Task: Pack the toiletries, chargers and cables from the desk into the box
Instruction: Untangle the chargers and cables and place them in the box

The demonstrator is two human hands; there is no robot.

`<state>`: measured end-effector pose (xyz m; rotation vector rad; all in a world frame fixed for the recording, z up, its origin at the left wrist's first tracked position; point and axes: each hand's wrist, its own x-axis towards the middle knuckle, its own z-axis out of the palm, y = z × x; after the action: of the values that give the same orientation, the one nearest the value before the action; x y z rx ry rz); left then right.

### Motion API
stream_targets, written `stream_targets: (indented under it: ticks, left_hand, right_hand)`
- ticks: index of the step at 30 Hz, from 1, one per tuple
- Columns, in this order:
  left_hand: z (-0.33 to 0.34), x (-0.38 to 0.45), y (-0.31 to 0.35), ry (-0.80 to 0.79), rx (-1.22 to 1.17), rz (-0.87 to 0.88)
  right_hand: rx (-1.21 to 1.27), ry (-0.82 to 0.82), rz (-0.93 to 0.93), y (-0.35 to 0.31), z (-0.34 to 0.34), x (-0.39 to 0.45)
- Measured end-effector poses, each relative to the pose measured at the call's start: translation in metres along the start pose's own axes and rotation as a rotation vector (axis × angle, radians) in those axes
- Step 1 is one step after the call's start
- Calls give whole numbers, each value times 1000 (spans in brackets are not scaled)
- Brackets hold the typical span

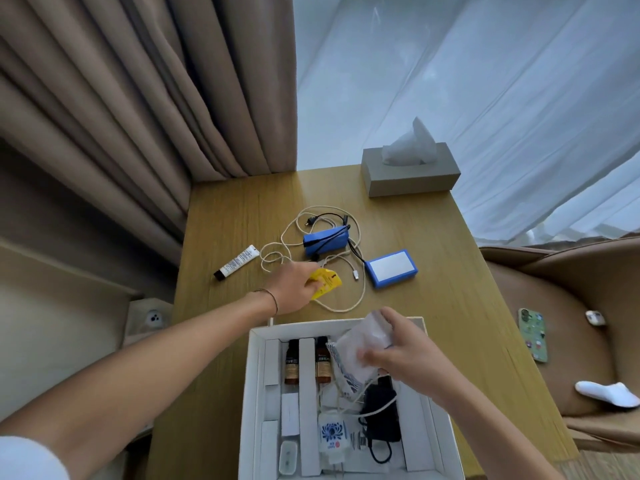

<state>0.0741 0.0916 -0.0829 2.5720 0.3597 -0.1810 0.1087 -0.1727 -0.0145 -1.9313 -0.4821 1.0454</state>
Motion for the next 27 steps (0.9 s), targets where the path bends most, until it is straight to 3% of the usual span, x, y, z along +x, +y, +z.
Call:
stream_targets:
  ticks: [3,12,18,27]
  left_hand:
    - [-18,-19,8,138,-197,-102]
    - [-43,-98,32,393,-555,-211]
    - [-28,-140,54,391,-624,-250]
    - [2,-167,79,233,-664,-287]
  right_hand:
    - [-151,39,-12,6,10,1]
    - [-180,41,72,37,39,18]
    - [-229,30,159,55,46,37]
    - [-491,126,37,58,57,35]
